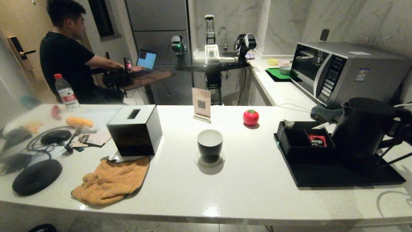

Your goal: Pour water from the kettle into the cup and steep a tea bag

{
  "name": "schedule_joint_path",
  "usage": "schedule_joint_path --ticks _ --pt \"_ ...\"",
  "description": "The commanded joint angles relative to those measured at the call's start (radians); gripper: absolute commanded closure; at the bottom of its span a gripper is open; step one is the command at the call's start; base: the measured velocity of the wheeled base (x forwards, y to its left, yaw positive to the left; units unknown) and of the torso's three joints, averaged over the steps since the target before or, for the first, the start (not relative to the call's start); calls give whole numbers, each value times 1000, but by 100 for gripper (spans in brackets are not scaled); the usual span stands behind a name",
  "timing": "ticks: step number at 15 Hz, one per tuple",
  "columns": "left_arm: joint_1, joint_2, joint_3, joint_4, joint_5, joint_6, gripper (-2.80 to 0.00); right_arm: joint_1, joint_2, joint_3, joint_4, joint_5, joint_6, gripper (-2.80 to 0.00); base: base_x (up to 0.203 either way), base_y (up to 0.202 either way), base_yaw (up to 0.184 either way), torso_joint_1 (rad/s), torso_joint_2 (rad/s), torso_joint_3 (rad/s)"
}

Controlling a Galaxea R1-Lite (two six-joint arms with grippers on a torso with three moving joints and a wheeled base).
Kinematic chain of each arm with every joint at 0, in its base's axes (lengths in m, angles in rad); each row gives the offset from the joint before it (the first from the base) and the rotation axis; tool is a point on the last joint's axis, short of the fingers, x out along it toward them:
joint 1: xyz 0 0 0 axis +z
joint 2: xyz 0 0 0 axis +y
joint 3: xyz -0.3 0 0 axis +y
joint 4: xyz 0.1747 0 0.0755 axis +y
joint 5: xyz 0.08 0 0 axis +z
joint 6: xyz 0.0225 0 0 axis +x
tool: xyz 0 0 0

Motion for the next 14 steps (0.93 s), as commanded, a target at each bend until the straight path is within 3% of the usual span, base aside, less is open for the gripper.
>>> schedule_joint_path --ticks 1,14 --pt "0 0 0 0 0 0 0 0 -27 0 4 1 2 0 0 0 0 0 0 0" --pt "0 0 0 0 0 0 0 -51 -144 2 67 2 31 0 0 0 0 0 0 0"
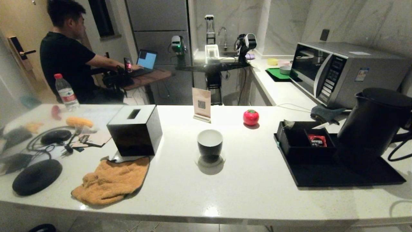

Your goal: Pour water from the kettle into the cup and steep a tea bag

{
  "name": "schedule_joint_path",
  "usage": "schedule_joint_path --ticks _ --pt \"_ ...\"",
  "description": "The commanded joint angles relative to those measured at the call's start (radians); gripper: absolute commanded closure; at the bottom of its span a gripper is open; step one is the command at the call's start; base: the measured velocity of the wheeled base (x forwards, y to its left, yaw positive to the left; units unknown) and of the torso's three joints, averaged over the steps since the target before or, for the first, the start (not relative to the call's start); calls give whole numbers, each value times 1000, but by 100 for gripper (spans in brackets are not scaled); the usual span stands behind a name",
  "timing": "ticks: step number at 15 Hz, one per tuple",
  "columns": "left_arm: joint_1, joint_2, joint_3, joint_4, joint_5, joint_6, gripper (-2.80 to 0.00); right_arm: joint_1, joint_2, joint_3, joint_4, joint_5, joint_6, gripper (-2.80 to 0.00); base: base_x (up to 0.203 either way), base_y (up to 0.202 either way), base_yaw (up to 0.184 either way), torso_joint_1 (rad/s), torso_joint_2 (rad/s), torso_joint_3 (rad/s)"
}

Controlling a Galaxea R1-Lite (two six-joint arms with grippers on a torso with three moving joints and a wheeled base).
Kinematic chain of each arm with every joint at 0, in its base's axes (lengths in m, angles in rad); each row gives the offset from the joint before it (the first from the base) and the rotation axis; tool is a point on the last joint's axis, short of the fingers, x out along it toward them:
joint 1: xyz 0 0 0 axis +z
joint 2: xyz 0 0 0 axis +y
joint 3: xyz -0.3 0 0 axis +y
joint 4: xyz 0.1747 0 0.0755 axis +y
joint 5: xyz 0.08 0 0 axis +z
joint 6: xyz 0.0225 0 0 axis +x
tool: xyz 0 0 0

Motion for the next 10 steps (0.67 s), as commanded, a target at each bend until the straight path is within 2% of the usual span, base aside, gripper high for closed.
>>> schedule_joint_path --ticks 1,10 --pt "0 0 0 0 0 0 0 -7 -45 0 16 1 4 0 0 0 0 0 0 0" --pt "0 0 0 0 0 0 0 -4 -136 2 97 4 52 0 0 0 0 0 0 0"
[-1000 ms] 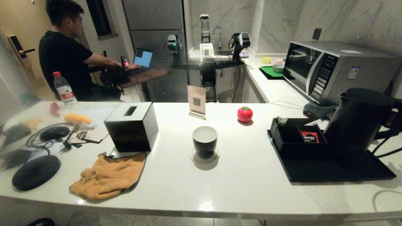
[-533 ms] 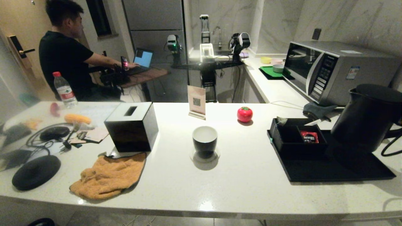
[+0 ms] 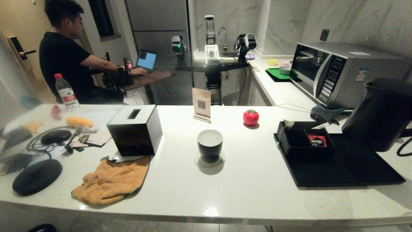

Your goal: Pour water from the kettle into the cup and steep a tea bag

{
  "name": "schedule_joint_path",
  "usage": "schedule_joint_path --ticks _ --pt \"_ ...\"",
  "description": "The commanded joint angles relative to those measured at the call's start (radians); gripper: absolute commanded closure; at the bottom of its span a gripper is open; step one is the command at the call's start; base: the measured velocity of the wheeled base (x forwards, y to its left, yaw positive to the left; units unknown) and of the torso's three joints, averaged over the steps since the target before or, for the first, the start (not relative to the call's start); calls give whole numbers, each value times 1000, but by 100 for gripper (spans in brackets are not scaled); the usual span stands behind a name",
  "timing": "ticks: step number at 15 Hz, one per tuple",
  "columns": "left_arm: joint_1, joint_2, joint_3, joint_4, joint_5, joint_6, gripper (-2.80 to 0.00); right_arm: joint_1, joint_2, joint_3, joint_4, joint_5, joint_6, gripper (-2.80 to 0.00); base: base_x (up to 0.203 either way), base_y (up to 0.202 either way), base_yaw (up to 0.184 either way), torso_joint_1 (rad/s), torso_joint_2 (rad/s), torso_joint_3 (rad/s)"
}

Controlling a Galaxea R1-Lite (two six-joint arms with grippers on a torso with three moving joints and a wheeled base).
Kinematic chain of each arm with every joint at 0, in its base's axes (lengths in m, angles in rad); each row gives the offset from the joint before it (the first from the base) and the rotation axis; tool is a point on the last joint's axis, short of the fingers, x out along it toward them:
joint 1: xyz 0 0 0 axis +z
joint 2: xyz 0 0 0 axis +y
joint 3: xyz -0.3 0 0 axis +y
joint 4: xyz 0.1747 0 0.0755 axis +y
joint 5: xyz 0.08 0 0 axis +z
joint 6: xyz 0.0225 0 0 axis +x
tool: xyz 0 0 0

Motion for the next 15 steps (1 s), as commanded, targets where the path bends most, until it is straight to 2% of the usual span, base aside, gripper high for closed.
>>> schedule_joint_path --ticks 1,9,15 --pt "0 0 0 0 0 0 0 4 -26 -1 2 1 1 0 0 0 0 0 0 0" --pt "0 0 0 0 0 0 0 100 -31 -4 2 21 1 0 0 0 0 0 0 0" --pt "0 0 0 0 0 0 0 261 -67 -10 46 19 0 0 0 0 0 0 0 0"
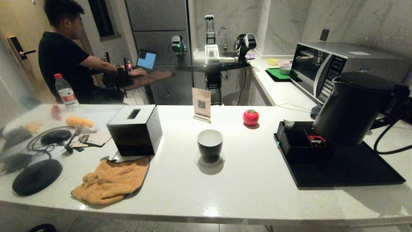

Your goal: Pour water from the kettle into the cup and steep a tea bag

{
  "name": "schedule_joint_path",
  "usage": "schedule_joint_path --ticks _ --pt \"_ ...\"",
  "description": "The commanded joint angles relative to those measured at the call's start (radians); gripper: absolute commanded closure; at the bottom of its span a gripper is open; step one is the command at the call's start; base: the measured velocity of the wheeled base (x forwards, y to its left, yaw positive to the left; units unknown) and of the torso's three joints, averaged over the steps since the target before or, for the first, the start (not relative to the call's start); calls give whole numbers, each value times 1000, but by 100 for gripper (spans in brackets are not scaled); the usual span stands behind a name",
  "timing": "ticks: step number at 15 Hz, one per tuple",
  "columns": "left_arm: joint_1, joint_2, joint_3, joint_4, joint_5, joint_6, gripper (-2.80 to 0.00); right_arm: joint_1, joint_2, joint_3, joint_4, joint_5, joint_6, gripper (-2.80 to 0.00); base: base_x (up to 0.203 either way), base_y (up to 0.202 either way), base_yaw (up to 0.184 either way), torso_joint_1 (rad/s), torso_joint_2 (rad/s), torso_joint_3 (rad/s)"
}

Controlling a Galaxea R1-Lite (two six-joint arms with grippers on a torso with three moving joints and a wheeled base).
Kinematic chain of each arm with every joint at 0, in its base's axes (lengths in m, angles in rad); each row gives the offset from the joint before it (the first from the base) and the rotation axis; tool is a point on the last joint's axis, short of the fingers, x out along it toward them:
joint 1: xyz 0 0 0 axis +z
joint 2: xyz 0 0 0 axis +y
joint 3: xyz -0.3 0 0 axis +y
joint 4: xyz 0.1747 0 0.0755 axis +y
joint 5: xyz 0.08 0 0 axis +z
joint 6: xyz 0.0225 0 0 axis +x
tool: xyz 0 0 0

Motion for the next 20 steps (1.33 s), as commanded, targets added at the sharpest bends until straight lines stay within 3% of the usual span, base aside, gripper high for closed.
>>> schedule_joint_path --ticks 1,11,15,20 --pt "0 0 0 0 0 0 0 66 -15 -4 -4 -1 -1 0 0 0 0 0 0 0" --pt "0 0 0 0 0 0 0 239 -26 -7 18 -26 -16 0 0 0 0 0 0 0" --pt "0 0 0 0 0 0 0 331 -8 -40 69 -210 -37 0 0 0 0 0 0 0" --pt "0 0 0 0 0 0 0 424 3 -64 91 -265 -40 0 0 0 0 0 0 0"
